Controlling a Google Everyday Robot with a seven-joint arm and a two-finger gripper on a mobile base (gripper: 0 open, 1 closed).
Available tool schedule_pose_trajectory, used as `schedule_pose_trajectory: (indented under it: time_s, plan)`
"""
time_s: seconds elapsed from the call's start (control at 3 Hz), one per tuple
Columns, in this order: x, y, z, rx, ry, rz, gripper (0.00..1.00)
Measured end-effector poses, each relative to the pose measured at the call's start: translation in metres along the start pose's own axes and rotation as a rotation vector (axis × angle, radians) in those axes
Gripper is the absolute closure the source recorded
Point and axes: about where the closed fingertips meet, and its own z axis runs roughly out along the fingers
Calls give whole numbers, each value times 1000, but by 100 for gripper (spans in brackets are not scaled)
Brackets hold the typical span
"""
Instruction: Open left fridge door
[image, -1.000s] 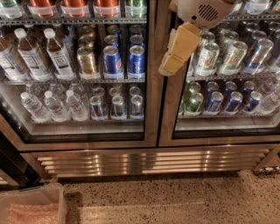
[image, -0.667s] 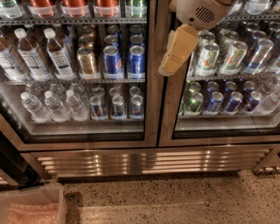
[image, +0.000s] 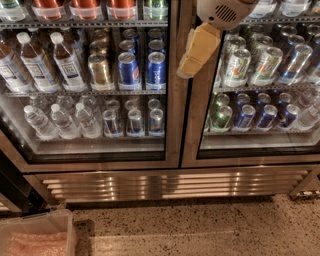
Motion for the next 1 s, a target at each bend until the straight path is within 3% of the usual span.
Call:
schedule_pose_trajectory:
  time_s: [0.33, 0.67, 1.0]
  plan:
    - [-5, 7, 7, -44, -54, 13, 0]
    - [-12, 14, 12, -83, -157, 29, 0]
    - [-20, 21, 12, -90, -256, 46, 0]
